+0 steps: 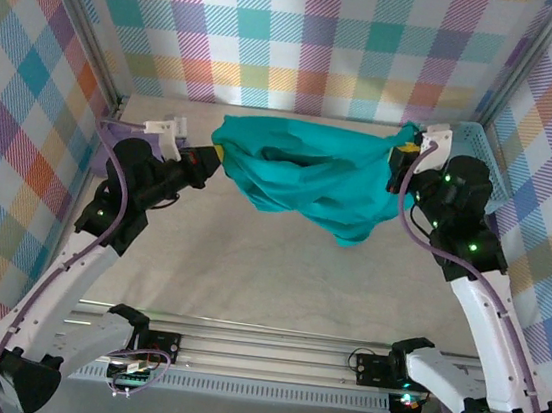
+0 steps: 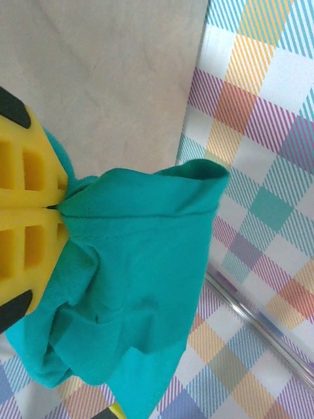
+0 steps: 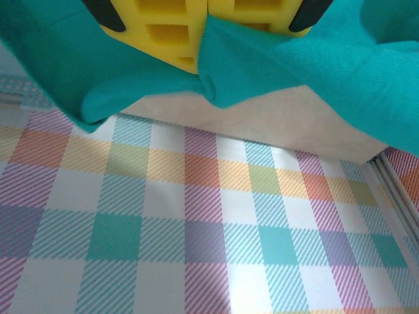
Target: Fold the inside-out t-shirt
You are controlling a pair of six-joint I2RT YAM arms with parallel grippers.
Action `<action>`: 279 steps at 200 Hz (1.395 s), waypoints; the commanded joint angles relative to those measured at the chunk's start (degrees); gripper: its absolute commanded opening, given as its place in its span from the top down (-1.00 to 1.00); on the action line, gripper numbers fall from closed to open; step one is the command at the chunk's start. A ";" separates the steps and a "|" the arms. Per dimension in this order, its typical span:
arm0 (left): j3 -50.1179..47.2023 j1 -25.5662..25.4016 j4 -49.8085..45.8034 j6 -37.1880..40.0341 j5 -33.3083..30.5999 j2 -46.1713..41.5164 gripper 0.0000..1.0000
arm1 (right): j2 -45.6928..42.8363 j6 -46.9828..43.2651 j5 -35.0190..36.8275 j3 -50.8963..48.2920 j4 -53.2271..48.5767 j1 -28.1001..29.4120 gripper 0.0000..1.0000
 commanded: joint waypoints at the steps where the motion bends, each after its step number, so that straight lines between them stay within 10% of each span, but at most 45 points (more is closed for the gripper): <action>1: -5.98 0.83 -1.18 2.87 -2.77 -1.22 1.00 | 2.42 2.81 -0.30 -9.56 -7.40 0.28 0.96; 54: -19.33 0.74 6.48 -0.75 6.20 0.86 1.00 | 0.07 13.85 -2.78 -28.71 -2.57 2.06 0.66; 116: -19.74 0.39 5.16 1.41 7.94 0.10 1.00 | 7.77 -8.13 -10.93 -24.12 13.44 20.83 -0.01; 204: -18.81 0.39 2.44 2.96 7.30 -0.79 1.00 | 28.59 -15.54 -21.39 -12.08 19.20 27.61 -0.04; 279: -18.97 0.39 2.11 3.47 7.02 -1.15 1.00 | 32.20 -13.87 -14.56 -9.77 18.86 27.05 0.21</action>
